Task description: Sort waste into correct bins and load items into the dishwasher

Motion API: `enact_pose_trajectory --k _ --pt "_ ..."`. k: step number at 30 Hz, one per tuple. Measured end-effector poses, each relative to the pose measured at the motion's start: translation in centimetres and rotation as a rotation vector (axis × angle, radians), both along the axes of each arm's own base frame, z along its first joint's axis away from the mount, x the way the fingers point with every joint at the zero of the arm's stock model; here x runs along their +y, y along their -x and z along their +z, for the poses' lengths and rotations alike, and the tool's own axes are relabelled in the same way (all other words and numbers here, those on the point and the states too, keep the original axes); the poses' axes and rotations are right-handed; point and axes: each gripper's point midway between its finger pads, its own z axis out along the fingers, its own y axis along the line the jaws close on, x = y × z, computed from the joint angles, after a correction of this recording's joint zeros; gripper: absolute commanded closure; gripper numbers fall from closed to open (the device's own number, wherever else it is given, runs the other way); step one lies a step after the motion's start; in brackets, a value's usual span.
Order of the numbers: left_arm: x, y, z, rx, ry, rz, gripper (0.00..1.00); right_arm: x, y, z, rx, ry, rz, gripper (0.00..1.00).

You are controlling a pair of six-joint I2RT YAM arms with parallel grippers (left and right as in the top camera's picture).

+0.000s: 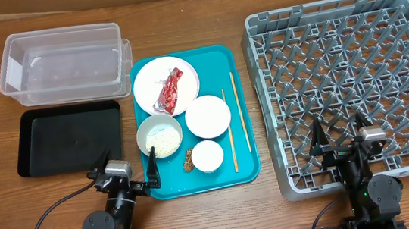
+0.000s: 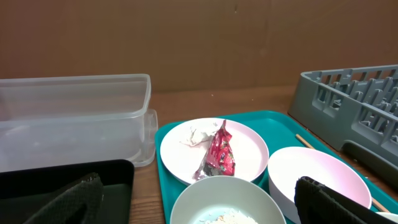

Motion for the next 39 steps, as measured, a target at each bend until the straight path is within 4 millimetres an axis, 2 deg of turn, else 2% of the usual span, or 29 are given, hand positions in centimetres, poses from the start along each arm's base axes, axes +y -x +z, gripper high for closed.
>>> enact_pose_trajectory --k 39 --pt "0.39 -0.07 -0.04 0.001 -0.001 0.023 0.00 0.00 0.00 0.03 -0.001 0.000 0.000 0.00"
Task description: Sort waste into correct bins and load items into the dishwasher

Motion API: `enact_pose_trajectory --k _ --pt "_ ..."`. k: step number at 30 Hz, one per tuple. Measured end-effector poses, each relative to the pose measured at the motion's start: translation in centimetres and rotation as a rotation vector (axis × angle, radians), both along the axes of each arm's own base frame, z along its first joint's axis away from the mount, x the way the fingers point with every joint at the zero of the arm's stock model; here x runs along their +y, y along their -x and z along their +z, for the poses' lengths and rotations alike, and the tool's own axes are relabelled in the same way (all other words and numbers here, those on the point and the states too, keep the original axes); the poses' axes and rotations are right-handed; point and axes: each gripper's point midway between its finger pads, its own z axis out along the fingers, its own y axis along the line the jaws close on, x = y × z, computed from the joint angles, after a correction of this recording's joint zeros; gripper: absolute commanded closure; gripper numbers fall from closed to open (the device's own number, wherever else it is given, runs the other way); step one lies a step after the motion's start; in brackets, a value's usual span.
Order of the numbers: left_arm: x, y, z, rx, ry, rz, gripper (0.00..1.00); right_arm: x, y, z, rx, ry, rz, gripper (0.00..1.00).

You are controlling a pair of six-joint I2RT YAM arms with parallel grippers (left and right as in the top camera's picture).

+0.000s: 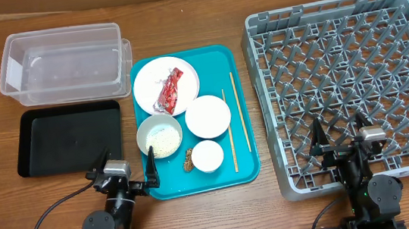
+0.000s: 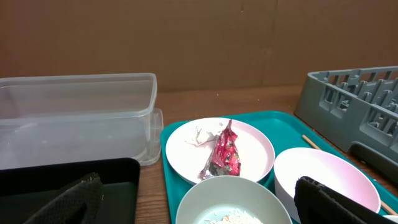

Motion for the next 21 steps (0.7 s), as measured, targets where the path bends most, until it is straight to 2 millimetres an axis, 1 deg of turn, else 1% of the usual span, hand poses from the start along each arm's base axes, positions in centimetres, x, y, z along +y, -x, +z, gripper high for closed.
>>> enact_pose_trajectory --k 5,12,16,18,21 --pt "0.0 0.0 0.0 0.000 0.006 0.000 0.00 0.0 0.0 0.0 0.001 -0.004 0.000 0.00" --pt "0.0 0.0 0.0 0.009 0.054 0.003 0.00 0.0 0.0 0.3 -0.005 -0.106 -0.001 0.00" --pt "0.0 0.1 0.1 0.048 0.064 0.006 0.00 0.0 0.0 0.5 -0.007 -0.142 -0.002 0.00" --pt "0.1 0.2 0.7 0.076 0.067 0.010 0.00 0.0 0.1 1.1 -0.011 -0.151 -0.001 0.00" --pt "0.1 0.1 2.2 0.101 0.067 0.013 0.00 0.1 0.6 2.7 -0.018 -0.158 0.002 0.00"
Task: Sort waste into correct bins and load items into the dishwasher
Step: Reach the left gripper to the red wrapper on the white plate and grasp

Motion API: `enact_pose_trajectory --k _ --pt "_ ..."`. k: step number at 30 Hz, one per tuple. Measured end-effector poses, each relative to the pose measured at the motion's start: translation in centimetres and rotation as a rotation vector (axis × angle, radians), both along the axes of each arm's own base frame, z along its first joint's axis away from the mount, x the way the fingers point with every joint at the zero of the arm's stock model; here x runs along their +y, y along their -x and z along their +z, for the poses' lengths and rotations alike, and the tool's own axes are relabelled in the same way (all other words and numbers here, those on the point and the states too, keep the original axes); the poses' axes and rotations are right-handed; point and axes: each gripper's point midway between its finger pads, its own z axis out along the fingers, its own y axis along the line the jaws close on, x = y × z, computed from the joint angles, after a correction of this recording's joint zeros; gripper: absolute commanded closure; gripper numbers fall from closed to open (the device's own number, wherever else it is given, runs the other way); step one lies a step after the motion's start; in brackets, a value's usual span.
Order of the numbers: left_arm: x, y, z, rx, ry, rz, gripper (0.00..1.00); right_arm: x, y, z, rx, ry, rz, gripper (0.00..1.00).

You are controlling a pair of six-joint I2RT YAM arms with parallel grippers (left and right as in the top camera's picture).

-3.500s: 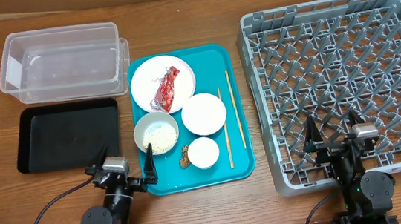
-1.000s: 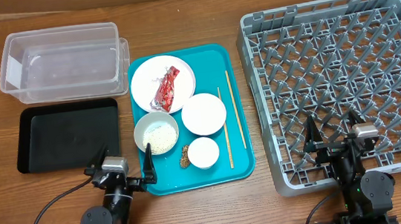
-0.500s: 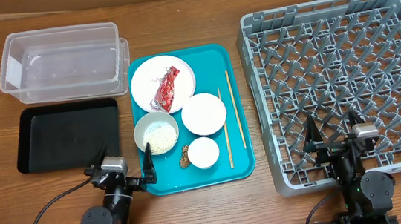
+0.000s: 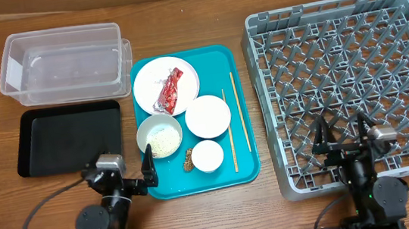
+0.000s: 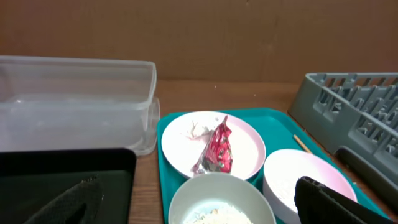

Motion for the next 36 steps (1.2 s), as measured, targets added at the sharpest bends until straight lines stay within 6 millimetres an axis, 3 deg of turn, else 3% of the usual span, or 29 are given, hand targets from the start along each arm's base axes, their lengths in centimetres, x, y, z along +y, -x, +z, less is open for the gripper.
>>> enact_pose_trajectory --k 3,13,22,31,36 --pt "-0.1 -0.6 1.1 0.049 -0.002 -0.002 0.00 0.2 0.5 1.8 0.003 -0.007 0.011 0.00" --pt "-1.2 -3.5 2.7 0.396 0.003 -0.053 0.00 0.7 0.6 4.1 0.219 -0.011 0.039 0.00" --pt "-1.5 -3.5 3.9 0.787 -0.022 -0.086 0.00 0.8 -0.3 2.7 0.643 -0.015 0.043 0.00" --pt "-1.8 -4.5 3.1 0.866 -0.017 -0.098 0.00 0.7 -1.7 1.7 0.927 -0.011 0.031 0.00" --pt "-2.1 -6.9 4.7 0.748 -0.011 -0.108 0.00 1.5 -1.4 0.5 1.001 -0.033 0.070 0.00"
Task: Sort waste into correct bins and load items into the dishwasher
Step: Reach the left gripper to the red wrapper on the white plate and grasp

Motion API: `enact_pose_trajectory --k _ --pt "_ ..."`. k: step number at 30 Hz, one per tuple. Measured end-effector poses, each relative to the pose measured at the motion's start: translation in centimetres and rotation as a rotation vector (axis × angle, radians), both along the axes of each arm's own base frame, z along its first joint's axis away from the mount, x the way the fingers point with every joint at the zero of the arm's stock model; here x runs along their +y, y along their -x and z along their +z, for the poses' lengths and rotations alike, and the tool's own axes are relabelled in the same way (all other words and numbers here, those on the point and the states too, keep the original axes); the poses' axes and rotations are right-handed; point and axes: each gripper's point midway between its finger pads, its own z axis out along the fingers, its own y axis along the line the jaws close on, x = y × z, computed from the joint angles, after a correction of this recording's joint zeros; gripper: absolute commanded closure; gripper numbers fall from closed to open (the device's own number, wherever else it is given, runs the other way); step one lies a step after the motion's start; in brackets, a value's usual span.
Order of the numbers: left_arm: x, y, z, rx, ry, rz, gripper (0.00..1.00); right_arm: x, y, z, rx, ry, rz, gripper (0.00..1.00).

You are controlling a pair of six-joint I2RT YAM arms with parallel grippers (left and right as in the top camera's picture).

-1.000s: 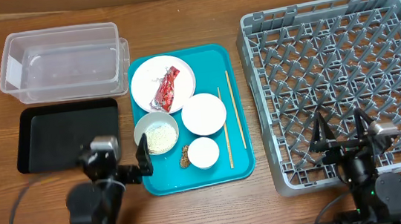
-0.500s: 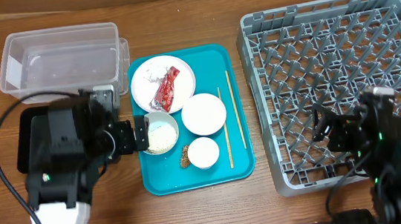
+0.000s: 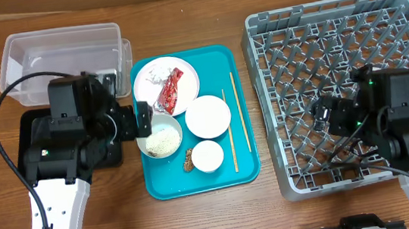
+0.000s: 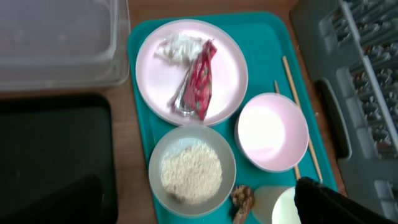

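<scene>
A teal tray (image 3: pixel 248 167) carries a plate (image 4: pixel 155 81) with a red wrapper (image 4: pixel 198 87) and crumpled white paper (image 4: pixel 177 46), a bowl of rice (image 4: pixel 191 171), an empty pale bowl (image 4: pixel 272 132), a small white cup (image 3: pixel 208 156), a brown food scrap (image 4: pixel 241 200) and chopsticks (image 3: pixel 241 118). My left gripper (image 4: pixel 199 208) hangs open high above the rice bowl, holding nothing. The grey dish rack (image 3: pixel 349 38) stands at the right. Above its front part my right gripper (image 3: pixel 326 114) is raised and looks open and empty.
A clear plastic bin (image 3: pixel 62 65) stands at the back left. In front of it lies a black tray (image 3: pixel 31 167), partly covered by my left arm. Bare wooden table runs along the front edge.
Both arms have risen from the table's front edge. The left gripper now looks down on the teal tray from above, and the right one is over the rack. No object has moved.
At every earlier moment both grippers rested open and low at the front edge, the left facing the tray, shifting only slightly. Now both arms are lifted over the work area. The dishes and waste lie where they were.
</scene>
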Motion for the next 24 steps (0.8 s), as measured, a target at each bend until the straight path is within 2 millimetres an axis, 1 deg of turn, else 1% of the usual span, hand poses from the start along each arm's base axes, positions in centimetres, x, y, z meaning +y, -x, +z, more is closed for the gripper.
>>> enact_pose_trajectory --k 2,5,10,14,17,19,20,24 --pt "-0.1 -1.3 0.5 -0.043 0.007 0.001 0.00 0.3 0.0 0.1 -0.002 -0.016 0.011 0.00" --pt "-0.2 -3.1 0.1 -0.046 0.007 0.001 0.04 0.5 0.0 0.1 -0.001 -0.026 0.017 0.00" --pt "-0.4 -6.7 -2.7 0.017 0.004 0.001 0.09 0.7 0.4 -0.1 0.017 -0.036 0.023 0.00" --pt "-0.7 -8.9 -5.4 0.059 0.003 -0.003 0.10 0.8 0.5 -0.1 0.018 -0.039 0.025 0.00" --pt "-1.8 -10.2 -7.5 0.078 0.000 -0.027 0.10 0.8 0.5 -0.1 0.018 -0.039 0.025 0.00" --pt "-2.9 -10.9 -8.7 0.086 -0.002 -0.052 0.10 0.8 0.5 -0.1 0.018 -0.038 0.025 0.00" --pt "-3.8 -11.3 -9.6 0.092 -0.004 -0.073 0.10 0.8 0.5 -0.1 0.019 -0.038 0.025 0.00" --pt "-5.9 -12.0 -11.9 0.107 -0.024 -0.112 0.11 0.8 0.5 -0.1 0.019 -0.038 0.024 0.00"
